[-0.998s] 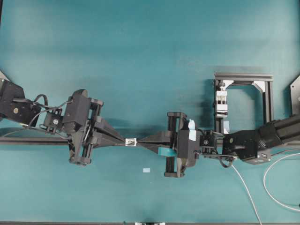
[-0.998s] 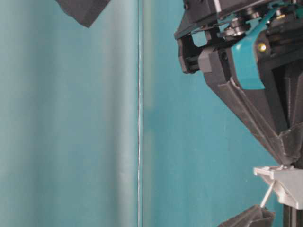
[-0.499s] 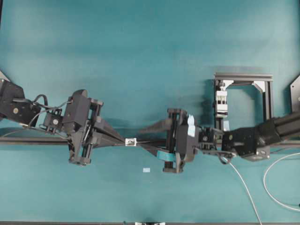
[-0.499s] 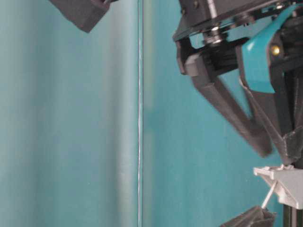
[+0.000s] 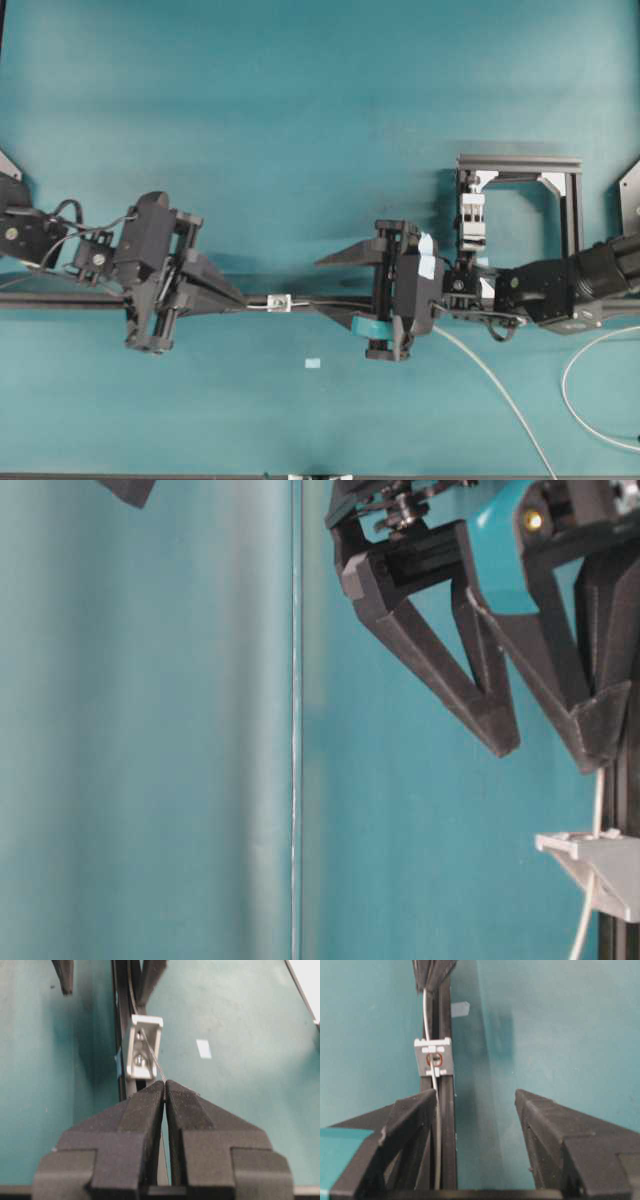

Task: Insert the wire into the hole on the left side and pull it with the left arm.
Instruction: 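Pull the wire leftward through the hole with the left gripper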

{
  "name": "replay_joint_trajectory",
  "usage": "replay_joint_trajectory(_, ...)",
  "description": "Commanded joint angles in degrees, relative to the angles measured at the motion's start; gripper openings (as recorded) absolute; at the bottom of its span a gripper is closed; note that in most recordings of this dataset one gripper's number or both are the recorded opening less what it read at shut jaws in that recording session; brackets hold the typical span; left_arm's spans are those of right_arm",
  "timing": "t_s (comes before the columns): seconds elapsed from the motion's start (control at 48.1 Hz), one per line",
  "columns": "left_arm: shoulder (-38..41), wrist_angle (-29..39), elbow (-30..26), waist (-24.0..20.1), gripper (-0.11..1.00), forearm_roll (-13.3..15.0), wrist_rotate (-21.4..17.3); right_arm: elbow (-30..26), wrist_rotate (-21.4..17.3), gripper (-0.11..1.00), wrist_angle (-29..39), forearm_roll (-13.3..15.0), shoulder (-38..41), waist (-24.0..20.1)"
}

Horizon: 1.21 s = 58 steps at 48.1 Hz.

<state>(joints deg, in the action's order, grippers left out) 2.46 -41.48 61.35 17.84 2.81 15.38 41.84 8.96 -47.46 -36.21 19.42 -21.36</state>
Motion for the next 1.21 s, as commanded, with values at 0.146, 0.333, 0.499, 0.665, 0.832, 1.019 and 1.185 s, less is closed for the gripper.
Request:
replay_joint_trajectory(0.146, -6.1, 4.6, 1.8, 0.6, -0.10, 0.1, 0.3, -0.3, -0.1, 0.72, -0.3, 0.2, -2.0, -0.2)
replay_joint_trajectory(0.333, -10.7, 10.1, 3.7, 0.6, -0.10, 0.2, 0.3, -0.3, -0.1, 0.72, -0.3, 0.2, -2.0, -0.2)
replay_joint_trajectory(0.499, -14.6, 13.5, 6.0, 0.7, -0.10, 0.1, 0.8, -0.3, -0.1, 0.72, -0.3, 0.2, -2.0, -0.2)
replay_joint_trajectory(0.665, -17.7, 16.1, 7.6, 0.7, -0.10, 0.1, 2.5, -0.3, -0.1, 0.72, -0.3, 0.2, -2.1, -0.2)
replay_joint_trajectory(0.832, -17.1, 17.0, 7.8, 0.7, -0.10, 0.1, 4.7, -0.4, -0.1, 0.72, -0.3, 0.3, -2.0, -0.2)
replay_joint_trajectory(1.019, -15.6, 20.2, 7.8, 0.4, -0.10, 0.1, 5.9, -0.4, -0.1, 0.72, -0.3, 0.2, -2.1, -0.1)
replay_joint_trajectory(1.185, -16.3, 20.3, 7.6, 0.3, -0.06, 0.2, 5.9, -0.5, -0.1, 0.72, -0.3, 0.2, -2.0, -0.1)
